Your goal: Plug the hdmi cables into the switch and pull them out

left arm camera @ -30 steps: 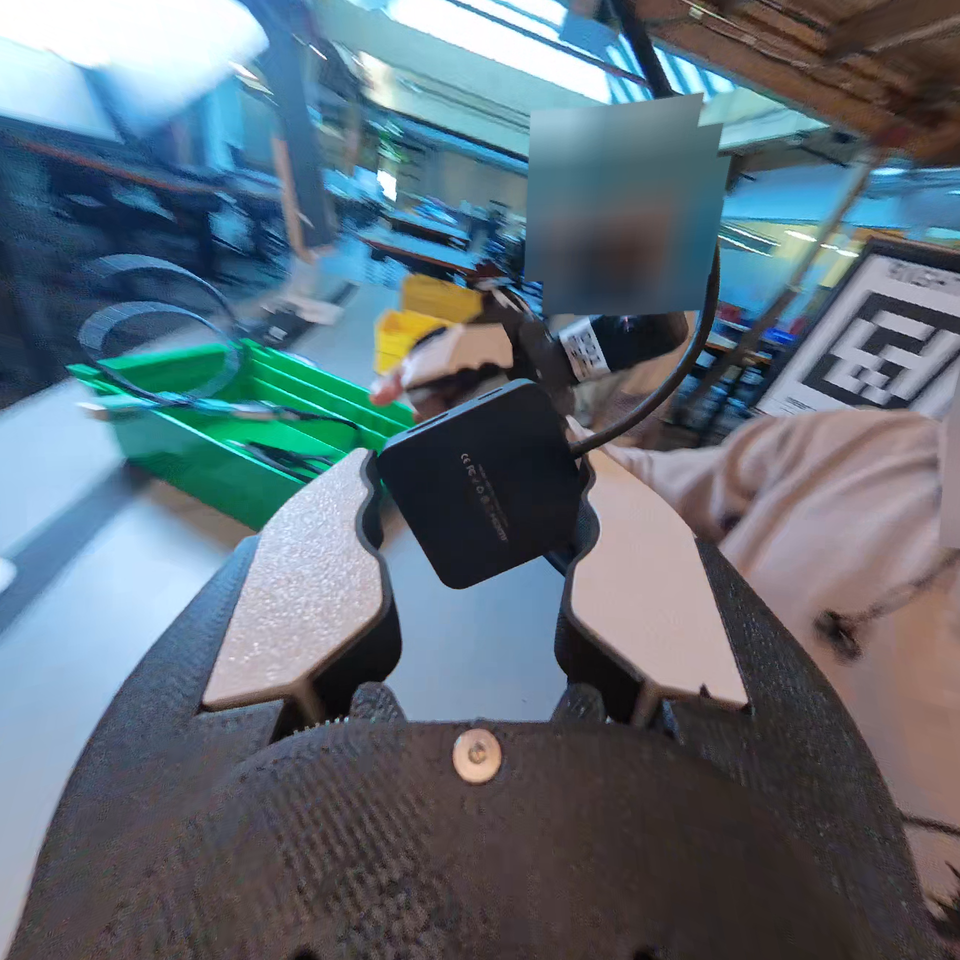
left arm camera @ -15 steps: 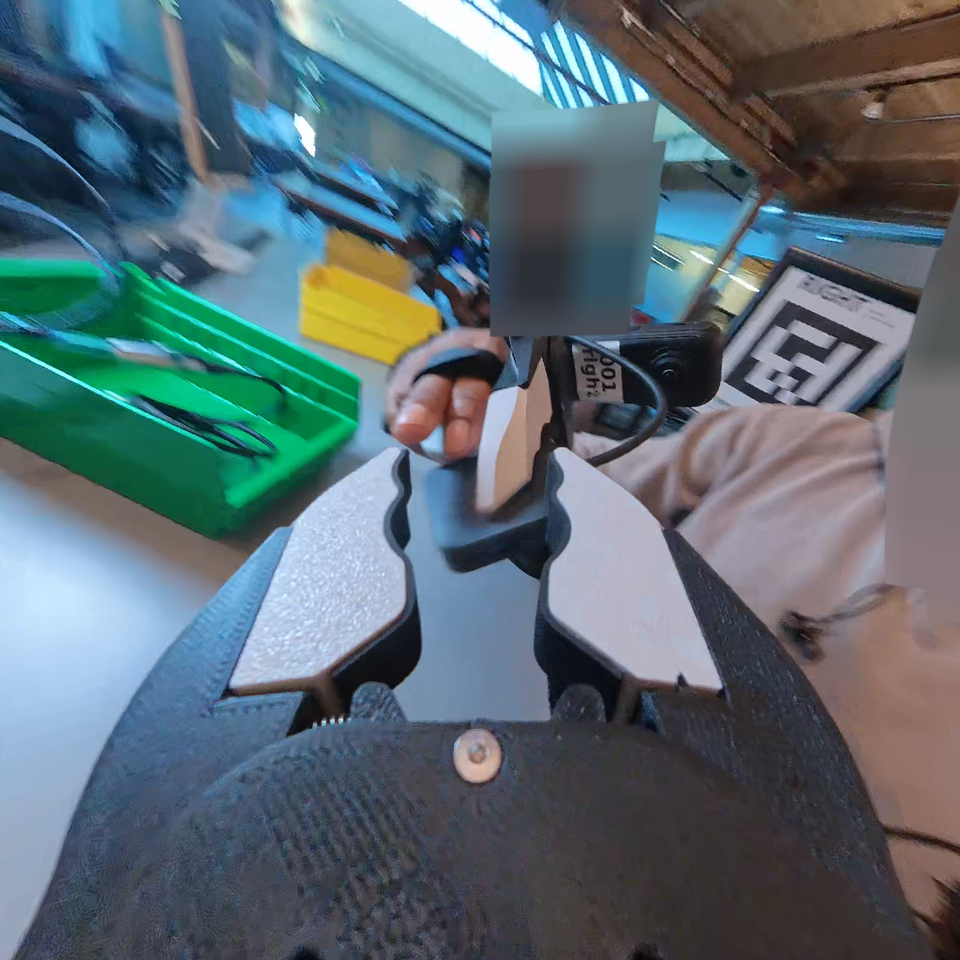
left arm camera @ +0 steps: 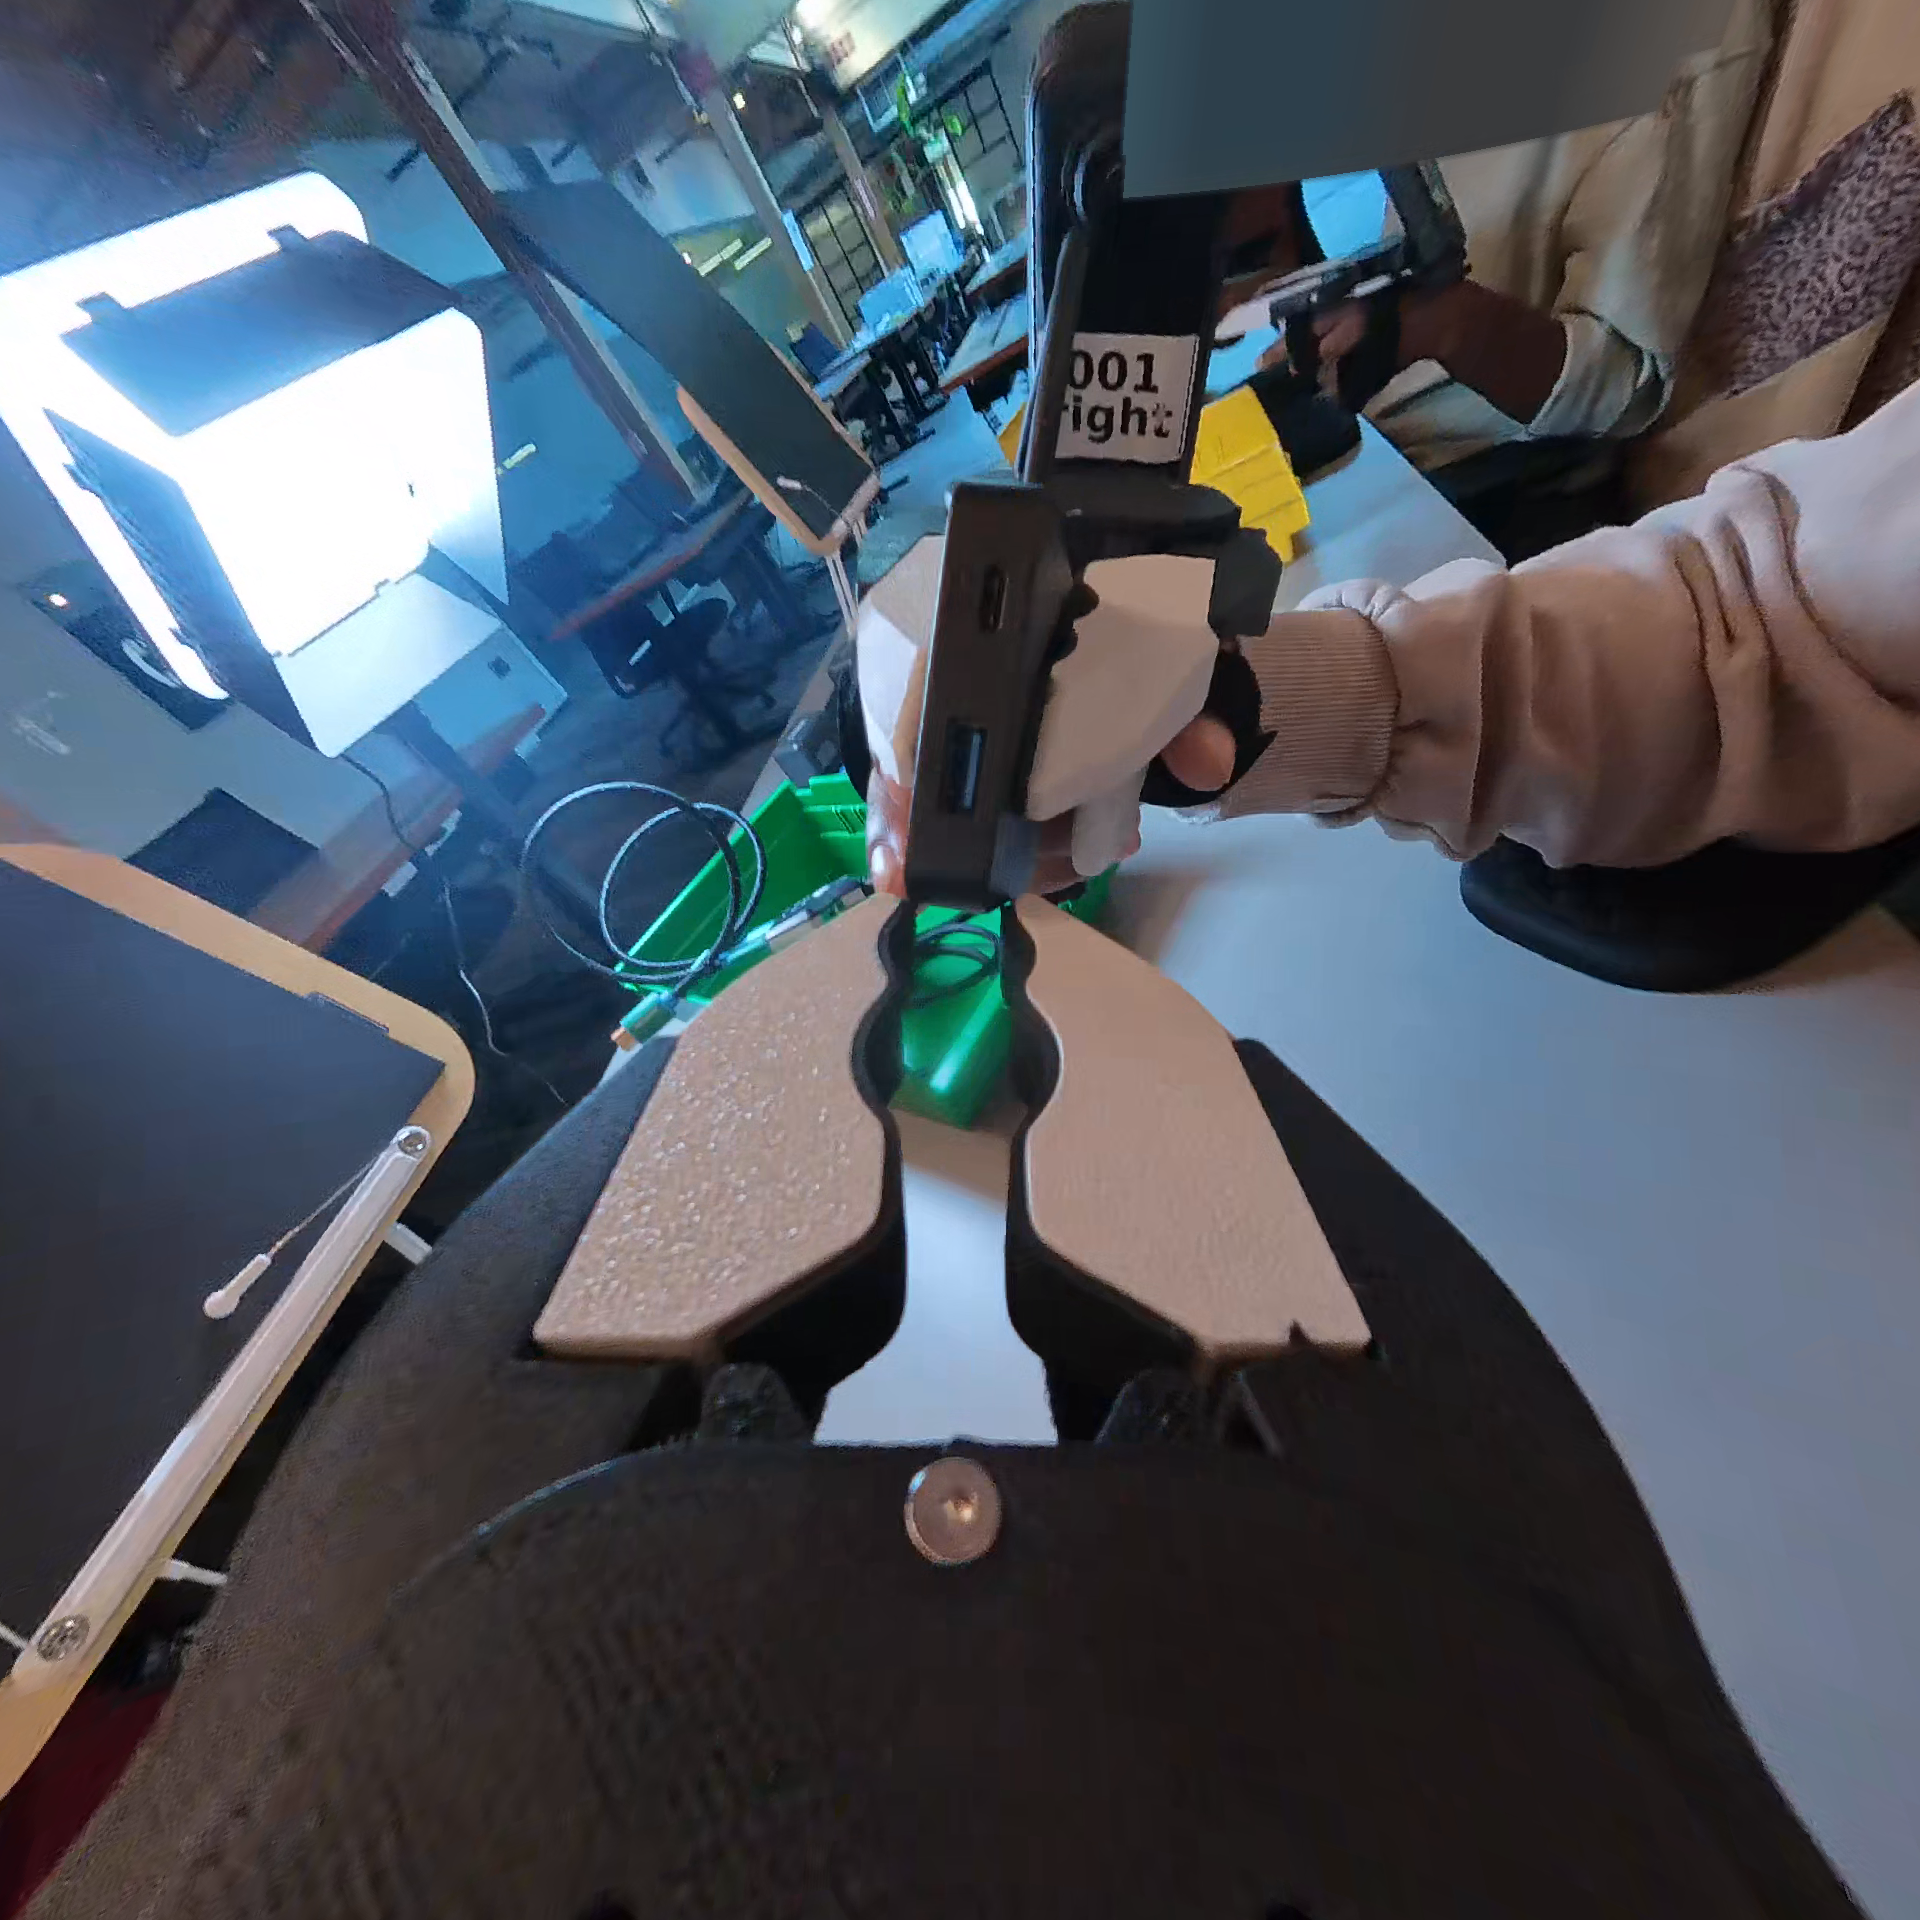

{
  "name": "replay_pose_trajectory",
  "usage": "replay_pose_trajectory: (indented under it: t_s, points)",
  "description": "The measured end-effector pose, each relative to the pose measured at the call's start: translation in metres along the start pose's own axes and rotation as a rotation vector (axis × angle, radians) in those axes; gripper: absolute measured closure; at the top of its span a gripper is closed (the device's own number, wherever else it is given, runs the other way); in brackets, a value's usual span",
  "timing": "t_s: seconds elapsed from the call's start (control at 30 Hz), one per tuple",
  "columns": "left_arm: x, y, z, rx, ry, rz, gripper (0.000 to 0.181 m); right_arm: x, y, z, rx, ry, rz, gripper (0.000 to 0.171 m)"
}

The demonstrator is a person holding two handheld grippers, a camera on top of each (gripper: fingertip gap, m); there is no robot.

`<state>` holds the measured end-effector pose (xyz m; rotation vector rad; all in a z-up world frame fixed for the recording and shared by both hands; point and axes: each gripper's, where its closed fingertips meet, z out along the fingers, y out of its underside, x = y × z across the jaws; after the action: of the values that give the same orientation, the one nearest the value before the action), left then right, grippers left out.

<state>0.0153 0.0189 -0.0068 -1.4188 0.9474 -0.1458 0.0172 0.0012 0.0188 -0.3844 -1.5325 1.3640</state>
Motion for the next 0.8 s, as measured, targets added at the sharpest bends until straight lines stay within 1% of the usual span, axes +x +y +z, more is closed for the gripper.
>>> replay_pose_trajectory:
  t_s: [0.03,0.07,0.1,0.2,0.3,0.33,0.37,0.43,0.47,0.53,0.57,0.67,0.8]
  points:
    - [0.001,-0.002,0.000,0.018,0.004,-0.001,0.166,0.000,0.000,-0.001,-0.005,-0.002,0.010,0.157]
    - [0.003,-0.003,-0.002,0.031,0.029,-0.005,0.178,0.003,0.001,-0.002,-0.016,0.010,0.009,0.156]
    - [0.003,-0.002,-0.003,0.042,0.040,-0.009,0.181,0.004,0.004,-0.003,-0.034,0.018,-0.003,0.157]
    - [-0.001,0.006,-0.006,0.012,0.040,-0.006,0.181,0.005,0.015,-0.003,-0.108,0.016,-0.031,0.156]
    - [0.002,0.012,-0.007,-0.009,0.060,0.015,0.181,-0.002,0.014,-0.001,-0.097,-0.015,-0.056,0.156]
    - [0.004,0.013,-0.007,-0.010,0.074,0.015,0.173,-0.005,0.012,0.000,-0.082,-0.032,-0.052,0.156]
    - [0.004,0.012,-0.007,-0.010,0.072,0.014,0.161,-0.008,0.010,0.000,-0.070,-0.045,-0.048,0.156]
    - [0.010,0.008,-0.006,0.004,0.099,0.014,0.147,-0.011,0.011,0.001,-0.077,-0.066,-0.034,0.156]
    - [0.014,0.004,-0.005,0.018,0.109,0.018,0.147,-0.012,0.014,0.002,-0.091,-0.073,-0.024,0.157]
    - [0.015,0.001,-0.001,0.012,0.085,0.034,0.158,-0.010,0.019,0.004,-0.103,-0.062,-0.006,0.157]
    - [0.012,0.004,0.001,-0.009,0.068,0.034,0.160,-0.008,0.020,0.003,-0.104,-0.060,0.016,0.156]
    - [0.007,0.005,0.000,0.000,0.088,-0.085,0.167,0.003,0.021,0.001,-0.113,-0.035,0.124,0.148]
    - [-0.013,0.003,-0.007,0.123,0.123,-0.378,0.167,0.026,0.032,-0.006,-0.147,0.050,0.259,0.141]
